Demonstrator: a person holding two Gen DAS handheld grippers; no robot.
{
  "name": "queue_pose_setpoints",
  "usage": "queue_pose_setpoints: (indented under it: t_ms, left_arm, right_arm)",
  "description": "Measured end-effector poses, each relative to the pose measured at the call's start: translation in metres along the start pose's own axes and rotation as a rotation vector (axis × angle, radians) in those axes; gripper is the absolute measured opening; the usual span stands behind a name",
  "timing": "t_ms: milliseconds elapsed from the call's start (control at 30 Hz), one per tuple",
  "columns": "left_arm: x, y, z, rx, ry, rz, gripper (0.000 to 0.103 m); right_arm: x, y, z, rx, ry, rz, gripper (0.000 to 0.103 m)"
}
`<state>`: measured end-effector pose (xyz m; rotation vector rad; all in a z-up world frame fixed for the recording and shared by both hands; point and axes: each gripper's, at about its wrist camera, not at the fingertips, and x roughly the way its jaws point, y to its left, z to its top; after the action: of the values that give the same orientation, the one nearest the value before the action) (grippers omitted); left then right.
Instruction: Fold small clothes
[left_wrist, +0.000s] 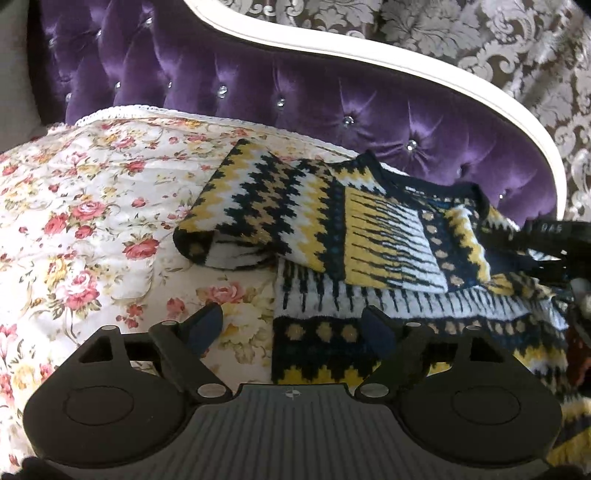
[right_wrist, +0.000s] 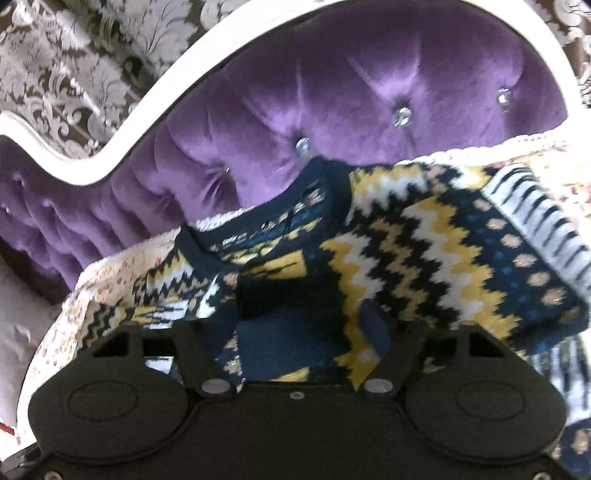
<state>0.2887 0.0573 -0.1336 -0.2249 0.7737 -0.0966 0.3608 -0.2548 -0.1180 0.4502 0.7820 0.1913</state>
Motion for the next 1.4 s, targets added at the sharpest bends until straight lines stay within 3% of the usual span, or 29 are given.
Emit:
queue_pose_setpoints:
  t_ms: [33,67,100,200,300,433,500,667,733,833,967,1033,1100,1200,1333,1400]
  left_arm:
    - [0.0,0.003,0.001,-0.014,-0.001,-0.01,0.082]
    - [-0.001,0.005,0.001,-0.022,-0.001,-0.021,0.081]
    - [-0.001,0.008,0.002,-0.03,0.002,-0.033,0.08]
    - [-0.003,0.015,0.005,-0.099,-0.002,-0.051,0.08]
    - [-0.003,0.015,0.007,-0.102,0.011,-0.051,0.08]
    - [-0.001,0.01,0.008,-0.067,0.02,-0.031,0.08]
    - [0.001,0.008,0.008,-0.054,0.019,-0.027,0.08]
    - [0.003,0.004,0.01,0.001,0.035,-0.022,0.08]
    - [0.005,0.001,0.012,0.033,0.046,-0.016,0.079]
    - [-0.002,-0.006,0.016,0.088,0.024,0.02,0.066]
    - [-0.026,-0.019,0.026,0.149,-0.133,0.027,0.067]
    - [-0.029,-0.023,0.034,0.133,-0.187,0.029,0.068]
    - [-0.015,-0.029,0.046,0.125,-0.17,0.047,0.068]
    - [0.022,-0.036,0.059,0.141,-0.067,0.075,0.067]
    - [0.058,-0.029,0.05,0.187,0.05,0.136,0.07]
    - [0.059,-0.017,0.042,0.189,0.011,0.103,0.072]
  right_arm:
    - [0.0,0.002,0.0,-0.002,0.002,0.008,0.044]
    - [0.0,0.004,0.001,-0.001,0.006,0.019,0.015]
    - [-0.001,0.006,0.002,-0.001,0.008,0.035,0.012]
    - [-0.018,0.027,0.009,-0.097,-0.04,0.037,0.011]
    - [-0.049,0.036,0.023,-0.176,-0.115,0.012,0.011]
    - [-0.076,0.009,0.047,-0.206,-0.192,-0.138,0.01]
    - [-0.074,-0.01,0.053,-0.187,-0.186,-0.207,0.01]
    - [-0.043,-0.05,0.05,-0.148,-0.094,-0.284,0.01]
    - [-0.033,-0.058,0.046,-0.145,-0.073,-0.3,0.011]
    - [-0.03,-0.064,0.041,-0.137,-0.071,-0.337,0.018]
    - [-0.05,-0.056,0.035,-0.148,-0.158,-0.385,0.055]
    - [-0.06,-0.043,0.031,-0.189,-0.208,-0.353,0.057]
    - [-0.058,-0.031,0.029,-0.214,-0.197,-0.293,0.058]
    - [-0.039,-0.013,0.024,-0.282,-0.129,-0.237,0.058]
    - [-0.01,-0.005,0.009,-0.381,-0.039,-0.266,0.058]
    - [-0.004,-0.014,0.004,-0.375,-0.015,-0.288,0.058]
